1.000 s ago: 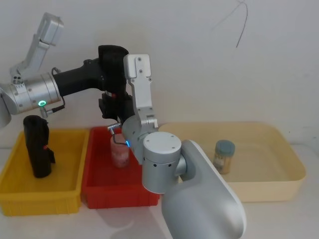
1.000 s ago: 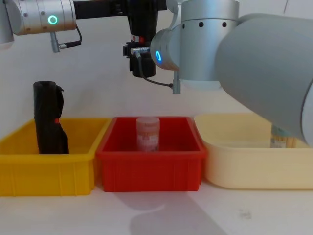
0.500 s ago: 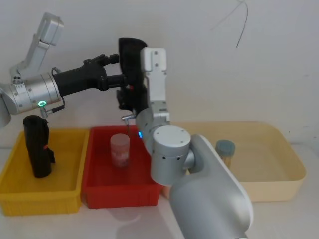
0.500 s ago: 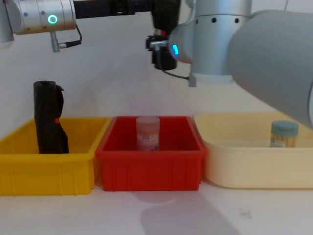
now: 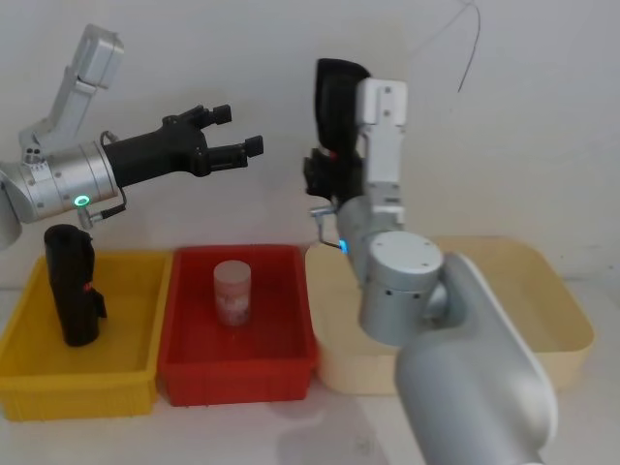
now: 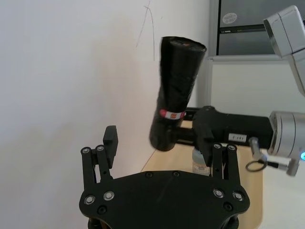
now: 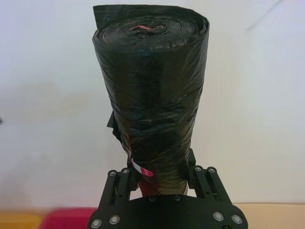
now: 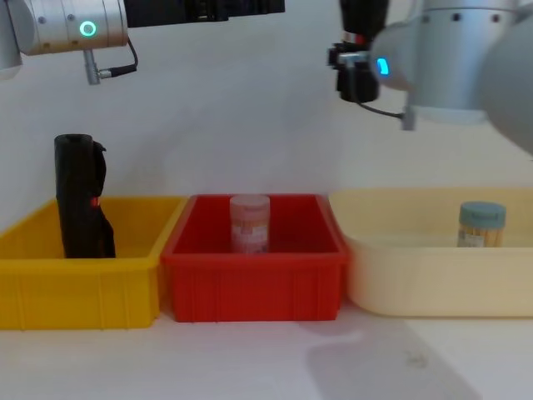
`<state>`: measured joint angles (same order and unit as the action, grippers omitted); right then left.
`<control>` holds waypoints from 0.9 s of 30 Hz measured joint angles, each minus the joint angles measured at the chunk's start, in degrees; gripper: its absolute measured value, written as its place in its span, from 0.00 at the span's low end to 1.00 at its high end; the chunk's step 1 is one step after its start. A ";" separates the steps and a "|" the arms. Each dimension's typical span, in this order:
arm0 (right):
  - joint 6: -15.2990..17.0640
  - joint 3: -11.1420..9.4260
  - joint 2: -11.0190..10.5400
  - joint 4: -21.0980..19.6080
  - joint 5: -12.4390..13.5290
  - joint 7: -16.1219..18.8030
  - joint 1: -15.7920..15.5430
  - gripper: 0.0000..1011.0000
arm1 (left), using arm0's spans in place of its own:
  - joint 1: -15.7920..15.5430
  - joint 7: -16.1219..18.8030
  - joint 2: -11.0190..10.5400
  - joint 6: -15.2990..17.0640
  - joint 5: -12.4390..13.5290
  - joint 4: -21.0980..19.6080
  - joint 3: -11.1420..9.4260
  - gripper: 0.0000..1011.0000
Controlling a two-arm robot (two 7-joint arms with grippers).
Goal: Pick up the garbage bag with the one hand and transfer it to the other hand.
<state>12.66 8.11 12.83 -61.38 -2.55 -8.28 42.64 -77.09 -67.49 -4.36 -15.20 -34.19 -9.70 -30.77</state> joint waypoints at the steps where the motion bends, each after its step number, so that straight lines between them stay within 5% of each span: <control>1: 0.19 -0.06 -0.28 -0.52 -0.01 0.14 -0.23 0.55 | 0.00 0.00 0.00 0.00 0.00 0.00 0.00 0.99; 12: 7.44 -0.17 -5.67 -8.41 -1.34 4.48 -3.96 0.56 | 0.00 0.00 0.00 0.00 0.00 0.00 0.00 0.99; 27: 13.45 0.19 -9.32 -6.24 -3.20 7.90 -3.36 0.55 | 0.00 0.00 0.00 0.00 0.00 0.00 0.00 0.99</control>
<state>26.11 8.31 3.52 -67.62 -5.75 -0.38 39.28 -77.08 -67.48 -4.36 -15.20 -34.19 -9.70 -30.77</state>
